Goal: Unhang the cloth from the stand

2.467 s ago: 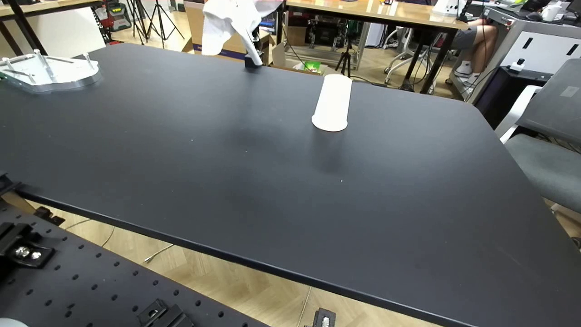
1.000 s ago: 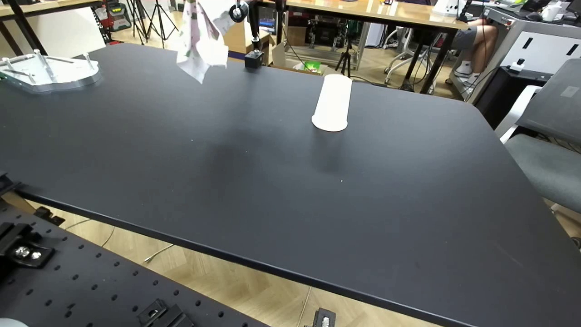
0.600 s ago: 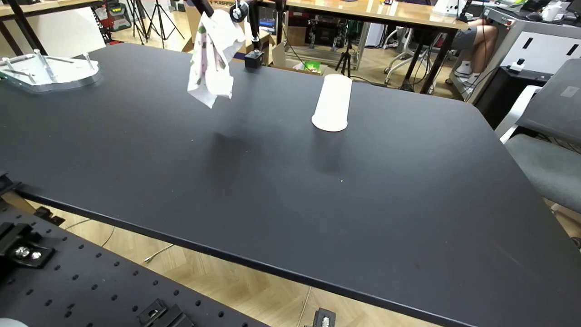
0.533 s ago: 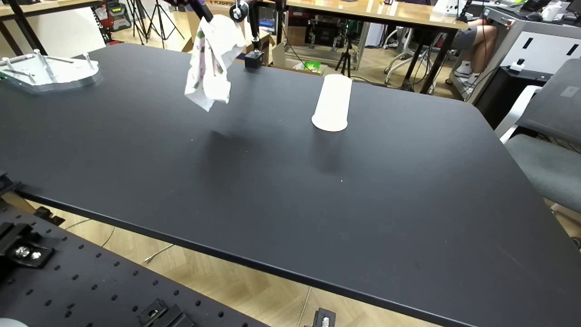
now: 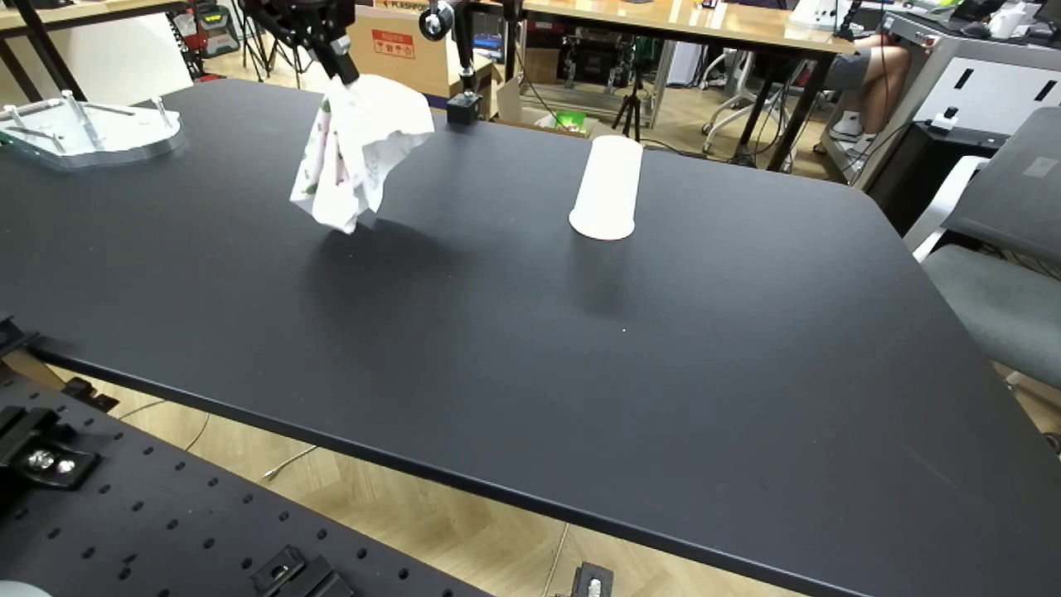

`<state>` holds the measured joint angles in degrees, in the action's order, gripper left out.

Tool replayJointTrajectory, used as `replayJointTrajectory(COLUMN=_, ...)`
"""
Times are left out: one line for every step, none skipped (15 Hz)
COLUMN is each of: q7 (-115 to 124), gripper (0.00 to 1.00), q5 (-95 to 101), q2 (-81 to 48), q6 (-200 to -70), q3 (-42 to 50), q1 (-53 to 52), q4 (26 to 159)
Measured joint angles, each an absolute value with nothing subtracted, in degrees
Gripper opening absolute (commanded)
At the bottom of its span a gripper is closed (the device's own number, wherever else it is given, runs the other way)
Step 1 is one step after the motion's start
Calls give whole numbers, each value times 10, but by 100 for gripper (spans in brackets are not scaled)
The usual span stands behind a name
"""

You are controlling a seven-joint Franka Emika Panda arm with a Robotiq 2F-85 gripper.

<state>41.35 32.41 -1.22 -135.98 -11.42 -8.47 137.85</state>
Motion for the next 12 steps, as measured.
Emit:
replayJointTrajectory(q7=413, gripper=48, q5=308, q2=-16, q6=-1362, q3=-114, q1=-85, q4=1379)
replayJointTrajectory(q7=413, gripper=56, q5=292, q2=-18, q6=-1364, q3=-114, q1=-86, q4=1379)
replayJointTrajectory(q7=413, gripper=62, q5=280, q2=-20, q6=-1364, q3=-114, q1=-86, q4=1378)
replayJointTrajectory(q7=413, gripper=70, q5=270, q2=-21, q6=-1364, q3=-114, q1=-86, q4=1379)
replayJointTrajectory(q7=413, gripper=77, q5=261, q2=-21, q6=-1364, q3=-114, q1=-86, q4=1378)
replayJointTrajectory(q7=413, gripper=82, q5=254, q2=-21, q6=-1365, q3=-114, q1=-86, q4=1378)
replayJointTrajectory(q7=413, gripper=90, q5=247, q2=-21, q6=-1365, q3=-114, q1=-87, q4=1378)
replayJointTrajectory(q7=413, gripper=96, q5=240, q2=-20, q6=-1366, q3=-114, q1=-88, q4=1378)
replayJointTrajectory(q7=412, gripper=99, q5=232, q2=-19, q6=-1367, q3=-114, q1=-90, q4=1378)
replayJointTrajectory(q7=411, gripper=100, q5=224, q2=-18, q6=-1367, q3=-114, q1=-92, q4=1378)
replayJointTrajectory(q7=407, gripper=100, q5=215, q2=-15, q6=-1368, q3=-115, q1=-94, q4=1377)
replayJointTrajectory(q7=404, gripper=100, q5=208, q2=-11, q6=-1369, q3=-115, q1=-97, q4=1377)
